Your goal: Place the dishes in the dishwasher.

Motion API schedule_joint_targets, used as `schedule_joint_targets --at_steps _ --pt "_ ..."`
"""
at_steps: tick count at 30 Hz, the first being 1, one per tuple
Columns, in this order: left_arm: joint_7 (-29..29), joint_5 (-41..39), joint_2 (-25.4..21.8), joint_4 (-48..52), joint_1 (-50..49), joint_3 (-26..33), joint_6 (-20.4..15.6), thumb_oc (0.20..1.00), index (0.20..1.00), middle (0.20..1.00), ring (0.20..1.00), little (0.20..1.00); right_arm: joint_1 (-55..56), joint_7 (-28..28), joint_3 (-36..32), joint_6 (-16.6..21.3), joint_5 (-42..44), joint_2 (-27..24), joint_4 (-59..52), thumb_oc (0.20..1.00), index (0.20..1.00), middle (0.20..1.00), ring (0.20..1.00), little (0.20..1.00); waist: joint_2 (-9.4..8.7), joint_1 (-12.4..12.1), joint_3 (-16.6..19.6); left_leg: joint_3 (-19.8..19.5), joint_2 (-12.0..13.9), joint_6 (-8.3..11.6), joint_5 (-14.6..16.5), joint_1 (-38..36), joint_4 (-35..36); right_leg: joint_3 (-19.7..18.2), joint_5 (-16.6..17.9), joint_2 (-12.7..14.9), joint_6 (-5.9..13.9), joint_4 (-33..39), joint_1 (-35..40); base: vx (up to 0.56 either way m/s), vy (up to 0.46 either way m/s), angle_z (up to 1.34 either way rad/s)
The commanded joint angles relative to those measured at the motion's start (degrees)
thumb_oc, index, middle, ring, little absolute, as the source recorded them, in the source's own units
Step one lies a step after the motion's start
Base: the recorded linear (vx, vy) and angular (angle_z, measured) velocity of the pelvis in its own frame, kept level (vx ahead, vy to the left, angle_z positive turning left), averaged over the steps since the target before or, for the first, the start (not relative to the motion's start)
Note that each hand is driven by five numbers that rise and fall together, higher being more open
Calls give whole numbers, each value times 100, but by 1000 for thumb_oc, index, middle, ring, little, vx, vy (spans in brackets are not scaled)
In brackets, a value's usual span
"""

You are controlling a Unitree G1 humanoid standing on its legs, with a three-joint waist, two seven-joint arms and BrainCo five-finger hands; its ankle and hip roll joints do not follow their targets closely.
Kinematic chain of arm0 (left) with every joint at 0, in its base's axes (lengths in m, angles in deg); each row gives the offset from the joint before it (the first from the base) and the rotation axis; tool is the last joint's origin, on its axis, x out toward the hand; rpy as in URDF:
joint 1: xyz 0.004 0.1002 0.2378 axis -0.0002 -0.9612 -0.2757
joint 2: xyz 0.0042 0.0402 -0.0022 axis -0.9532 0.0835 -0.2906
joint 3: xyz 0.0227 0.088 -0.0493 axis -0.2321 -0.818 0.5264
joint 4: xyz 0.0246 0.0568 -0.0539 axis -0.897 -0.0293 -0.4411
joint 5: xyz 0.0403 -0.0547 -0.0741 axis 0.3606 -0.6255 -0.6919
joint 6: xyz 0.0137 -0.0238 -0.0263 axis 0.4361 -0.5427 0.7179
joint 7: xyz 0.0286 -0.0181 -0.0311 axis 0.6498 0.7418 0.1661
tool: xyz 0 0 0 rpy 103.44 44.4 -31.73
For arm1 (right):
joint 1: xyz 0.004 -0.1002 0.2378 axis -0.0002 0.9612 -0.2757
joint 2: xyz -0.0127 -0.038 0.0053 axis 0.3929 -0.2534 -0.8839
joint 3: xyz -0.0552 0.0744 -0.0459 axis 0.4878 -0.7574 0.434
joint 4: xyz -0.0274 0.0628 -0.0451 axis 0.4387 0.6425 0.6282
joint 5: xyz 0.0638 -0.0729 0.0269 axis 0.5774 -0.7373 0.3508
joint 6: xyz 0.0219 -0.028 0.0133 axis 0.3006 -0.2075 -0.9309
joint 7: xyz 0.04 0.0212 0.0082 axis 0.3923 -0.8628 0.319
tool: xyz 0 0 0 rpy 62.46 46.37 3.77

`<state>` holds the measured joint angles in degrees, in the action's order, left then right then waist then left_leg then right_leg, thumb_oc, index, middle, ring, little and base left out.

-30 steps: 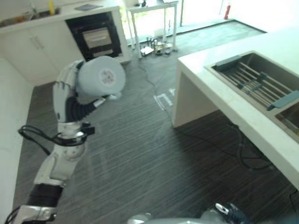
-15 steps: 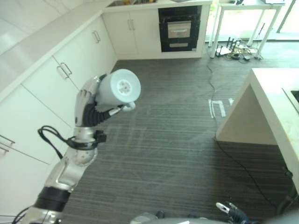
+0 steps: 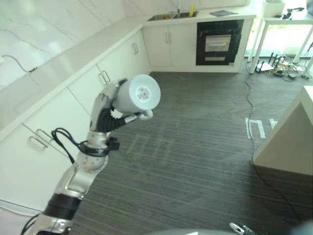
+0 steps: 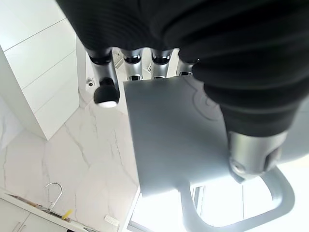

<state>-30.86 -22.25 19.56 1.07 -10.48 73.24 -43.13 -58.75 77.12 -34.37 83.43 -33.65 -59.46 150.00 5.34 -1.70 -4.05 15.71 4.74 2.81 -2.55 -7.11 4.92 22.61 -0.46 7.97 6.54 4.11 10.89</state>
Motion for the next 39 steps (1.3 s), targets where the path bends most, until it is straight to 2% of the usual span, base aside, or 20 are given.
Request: schedule_joint_targets --at_steps 1,3,4,6,11,12,14,15,18,21,22,24,26,27,30,32,34,35,36,39 --pt "-209 272 -500 -90 770 -36 582 200 200 200 200 200 -500 -46 612 671 -374 10 -499 1000 1000 1000 1000 1000 -368 210 -490 -58 -69 -40 791 -127 -396 -628 -218 118 194 -439 -398 47 -153 -2" --pt "-211 272 -479 -48 712 -23 496 200 200 200 200 200 -486 -60 658 470 -67 -19 -676 1000 1000 1000 1000 1000 -385 176 -453 -20 45 48 722 -25 -448 -536 -247 94 154 -376 -351 17 -128 -3" --pt "-225 367 -469 -48 727 -36 475 200 200 200 200 200 -499 -306 646 343 -299 -59 -685 1000 1000 1000 1000 1000 -384 176 -464 -19 88 86 713 -11 -468 -516 -271 79 145 -341 -306 -11 -110 -2" --pt "-229 454 -522 -19 815 -121 566 200 200 200 200 200 -593 -366 692 573 -445 -179 -613 1000 1000 1000 1000 1000 -374 176 -461 -41 151 148 656 48 -470 -557 -285 1 96 -242 -267 -2 -90 -1" --pt "-99 -40 -560 -128 870 -286 681 200 200 200 200 200 -691 -498 797 808 86 -156 -917 1000 1000 1000 1000 1000 -353 198 -403 -36 246 220 614 45 -487 -566 -336 -74 30 -186 -190 35 -82 3" --pt "159 -927 -439 -234 836 -350 642 200 200 200 200 200 -710 -555 874 873 298 -150 -1409 1000 1000 1000 1000 1000 -353 226 -382 -55 292 255 602 56 -536 -598 -366 -113 -8 -179 -172 30 -100 7" --pt "362 -1487 -218 -362 758 -363 569 200 200 200 200 200 -730 -674 950 847 473 -159 -1900 1000 1000 1000 1000 1000 -354 237 -385 -90 324 283 593 89 -614 -633 -405 -143 -52 -200 -164 22 -124 3" --pt "552 -2024 12 -531 664 -367 389 200 200 200 200 200 -782 -668 991 902 595 -188 -2298 1000 1000 1000 1000 1000 -365 238 -400 -121 374 310 578 137 -704 -655 -441 -170 -101 -234 -157 15 -133 -1" --pt "866 -2585 356 -720 558 -359 133 200 200 200 200 200 -858 -635 968 947 782 -209 -2794 1000 1000 1000 1000 1000 -391 245 -426 -146 453 330 557 226 -851 -691 -481 -216 -163 -277 -152 15 -123 -1" --pt "1482 -3208 612 -870 447 -342 -152 200 200 200 200 200 -908 -459 923 1043 959 -237 -3224 1000 1000 1000 1000 1000 -422 258 -456 -173 542 344 540 346 -1050 -762 -513 -275 -228 -321 -152 22 -130 1" --pt "1976 -3576 761 -959 374 -343 -305 200 200 200 200 200 -920 -354 881 998 1015 -270 -3593 1000 1000 1000 1000 1000 -448 282 -480 -189 598 347 516 424 -1210 -822 -517 -327 -268 -336 -163 20 -146 -13" --pt "2314 -3742 841 -1070 302 -344 -404 200 200 200 200 200 -919 -171 838 1059 1084 -338 -3909 1000 1000 1000 1000 1000 -467 310 -508 -240 661 351 470 539 -1525 -880 -524 -379 -319 -353 -181 28 -171 -5" --pt "2561 -3932 853 -1145 201 -324 -508 200 200 200 200 200 -923 -45 829 1070 1085 -382 -4222 1000 1000 1000 1000 1000 -501 299 -539 -349 609 312 526 662 -1960 -927 -511 -375 -359 -374 -196 47 -156 -19" --pt "2918 -4289 890 -1155 70 -268 -591 200 200 200 200 200 -914 57 815 1090 1159 -410 -4449 1000 1000 1000 1000 1000 -539 258 -574 -455 508 259 573 832 -2472 -967 -484 -364 -404 -375 -178 63 -151 -28" --pt "4041 -5199 1169 -1078 -202 -172 -501 200 200 200 200 200 -854 177 730 1133 1248 -353 -4895 1000 1000 1000 1000 1000 -564 193 -636 -562 384 178 584 1209 -3172 -993 -440 -359 -475 -398 -134 79 -55 -19" --pt "4692 -5579 1283 -1030 -407 -192 -352 200 200 200 200 200 -921 300 734 1122 1236 -262 -5173 1000 1000 1000 1000 1000 -473 128 -667 -777 218 166 406 1092 -2339 -1131 -458 -435 -424 -407 -98 200 168 -17" --pt "5130 -6032 1363 -1026 -428 -268 -63 200 200 200 200 200 -968 326 774 997 1216 -242 -5497 1000 1000 1000 1000 1000 -351 119 -678 -783 344 323 -97 1035 -1546 -1157 -540 -485 -393 -377 12 230 329 -39" --pt "5671 -6361 1454 -1157 -362 -352 226 200 200 200 200 200 -980 383 795 922 1235 -274 -5728 1000 1000 1000 1000 1000 -288 167 -661 -574 493 377 -334 1110 -1241 -1061 -574 -415 -349 -396 67 285 505 -25" --pt "6162 -6656 1521 -1387 -307 -565 453 200 200 200 200 200 -1011 573 885 881 1312 -348 -5922 1000 1000 1000 1000 1000 -283 246 -611 -136 622 362 -221 1058 -1078 -815 -582 -249 -286 -452 84 256 479 3" --pt "6242 -6572 1498 -1493 -255 -767 514 200 200 200 200 200 -1051 676 933 798 1597 -412 -6098 1000 1000 1000 1000 1000 -312 228 -580 -138 470 266 -2 789 -879 -700 -632 -100 -194 -596 103 154 290 16"
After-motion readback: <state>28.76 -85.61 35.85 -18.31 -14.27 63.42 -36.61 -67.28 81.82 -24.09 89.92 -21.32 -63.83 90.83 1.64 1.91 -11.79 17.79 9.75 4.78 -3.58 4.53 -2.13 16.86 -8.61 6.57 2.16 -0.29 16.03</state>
